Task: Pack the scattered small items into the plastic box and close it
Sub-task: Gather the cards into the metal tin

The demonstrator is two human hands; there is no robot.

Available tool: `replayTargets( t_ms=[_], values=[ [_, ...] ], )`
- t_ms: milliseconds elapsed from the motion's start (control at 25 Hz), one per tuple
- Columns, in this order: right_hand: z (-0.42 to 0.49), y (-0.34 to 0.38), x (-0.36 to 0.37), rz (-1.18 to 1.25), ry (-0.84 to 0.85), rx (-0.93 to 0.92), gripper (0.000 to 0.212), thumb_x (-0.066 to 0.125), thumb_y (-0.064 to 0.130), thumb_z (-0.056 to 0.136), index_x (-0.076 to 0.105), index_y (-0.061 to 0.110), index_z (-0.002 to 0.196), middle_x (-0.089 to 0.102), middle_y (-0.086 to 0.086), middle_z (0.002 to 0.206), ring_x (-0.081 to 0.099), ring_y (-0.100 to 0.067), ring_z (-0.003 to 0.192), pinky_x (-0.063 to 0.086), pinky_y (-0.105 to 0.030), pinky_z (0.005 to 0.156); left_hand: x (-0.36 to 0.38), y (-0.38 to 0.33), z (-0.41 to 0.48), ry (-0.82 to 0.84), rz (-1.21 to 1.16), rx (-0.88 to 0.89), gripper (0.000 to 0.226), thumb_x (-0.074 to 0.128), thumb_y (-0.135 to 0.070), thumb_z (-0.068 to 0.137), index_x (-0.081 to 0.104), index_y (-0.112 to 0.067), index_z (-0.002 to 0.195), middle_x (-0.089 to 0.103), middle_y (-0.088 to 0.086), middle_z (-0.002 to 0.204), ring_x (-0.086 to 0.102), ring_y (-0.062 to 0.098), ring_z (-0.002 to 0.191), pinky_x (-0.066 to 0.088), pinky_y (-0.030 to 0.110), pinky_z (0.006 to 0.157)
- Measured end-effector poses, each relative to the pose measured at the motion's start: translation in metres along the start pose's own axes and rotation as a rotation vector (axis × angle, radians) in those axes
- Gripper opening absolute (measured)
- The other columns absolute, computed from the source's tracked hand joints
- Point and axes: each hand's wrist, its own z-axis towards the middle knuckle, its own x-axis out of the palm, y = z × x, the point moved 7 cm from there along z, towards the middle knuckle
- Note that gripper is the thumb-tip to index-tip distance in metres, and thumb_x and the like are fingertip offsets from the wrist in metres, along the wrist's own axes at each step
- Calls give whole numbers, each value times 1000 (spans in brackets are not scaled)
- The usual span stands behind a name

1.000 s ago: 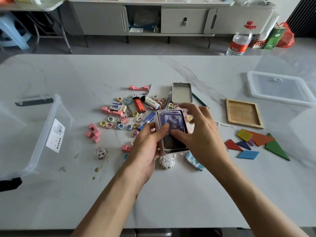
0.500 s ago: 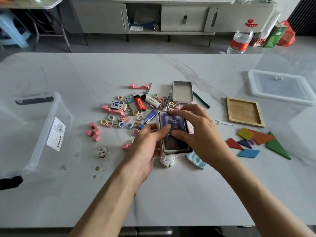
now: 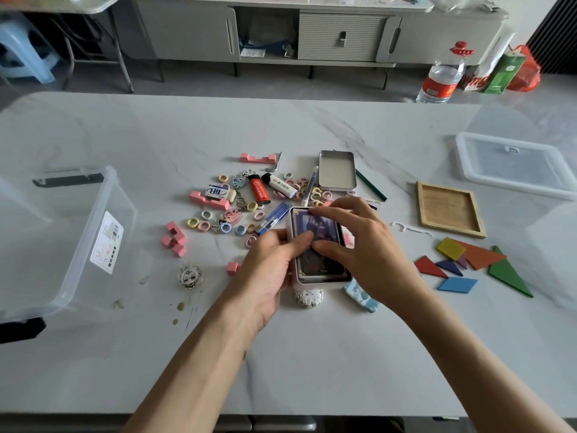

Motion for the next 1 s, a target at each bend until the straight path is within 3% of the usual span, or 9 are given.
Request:
replayTargets(
  t_ms=[120, 240, 440, 520, 640, 760, 840, 920, 1000],
  values=[
    [3, -4, 1, 110, -63, -2, 40, 68, 32, 86, 62, 34, 125, 51, 13, 121, 53, -5, 109, 42, -21, 92, -10, -4, 3, -75, 11, 12, 21, 65, -14, 91, 63, -3, 109, 75, 12, 86, 71, 21, 68, 53, 26, 51],
    [40, -26, -18, 102, -274, 177, 25, 62, 32, 89, 65, 29, 114, 58, 3, 120, 60, -10, 96, 47, -27, 81, -33, -15, 6, -202, -48, 38, 22, 67, -14, 90, 61, -5, 109, 74, 13, 90, 72, 21, 67, 45, 19, 40],
    [125, -62, 8, -417, 45, 508, 57, 59, 42, 88, 43, 9, 132, 39, -20, 134, 47, -36, 116, 41, -43, 97, -58, -22, 6, -279, -143, 14, 25, 67, -17, 90, 60, 0, 107, 73, 21, 99, 72, 39, 89, 45, 31, 56],
    [136, -70, 18, -486, 71, 549, 56, 60, 38, 86, 43, 5, 129, 35, -21, 136, 47, -38, 114, 42, -43, 96, -61, -25, 6, -250, -150, 4, 27, 67, -17, 90, 60, 1, 109, 74, 19, 98, 72, 38, 89, 49, 35, 59],
    [143, -73, 22, -509, 35, 569, 44, 64, 35, 84, 54, 3, 113, 36, -18, 130, 51, -36, 105, 50, -44, 91, -63, -29, 7, -238, -158, 12, 27, 68, -17, 89, 60, -2, 110, 75, 15, 95, 74, 32, 85, 57, 53, 83],
    [150, -73, 21, -396, -43, 536, 14, 70, 11, 80, 62, 1, 83, 50, -15, 113, 46, -28, 97, 45, -34, 74, -63, -33, 7, -231, -157, 37, 30, 68, -17, 89, 59, -3, 115, 75, 15, 99, 74, 29, 86, 56, 55, 85],
    [150, -77, 20, -193, -91, 533, 22, 77, 10, 77, 59, 4, 66, 57, -11, 82, 48, -21, 82, 39, -29, 65, -64, -33, 7, -227, -143, 45, 30, 68, -18, 89, 59, -5, 115, 74, 15, 99, 74, 29, 86, 57, 51, 81],
    [142, -76, 11, 52, -193, 565, 20, 79, 13, 78, 66, -1, 68, 55, -10, 67, 46, -16, 62, 40, -28, 60, -65, -31, 7, -229, -123, 44, 30, 69, -20, 89, 59, -5, 113, 74, 15, 98, 74, 28, 83, 57, 48, 77],
    [124, -74, -5, 248, -341, 604, 21, 74, 12, 81, 71, -6, 92, 61, -19, 70, 46, -17, 62, 41, -29, 61, -66, -31, 7, -246, -116, 45, 30, 70, -20, 88, 59, -5, 112, 74, 15, 97, 73, 29, 82, 56, 44, 73]
  ],
)
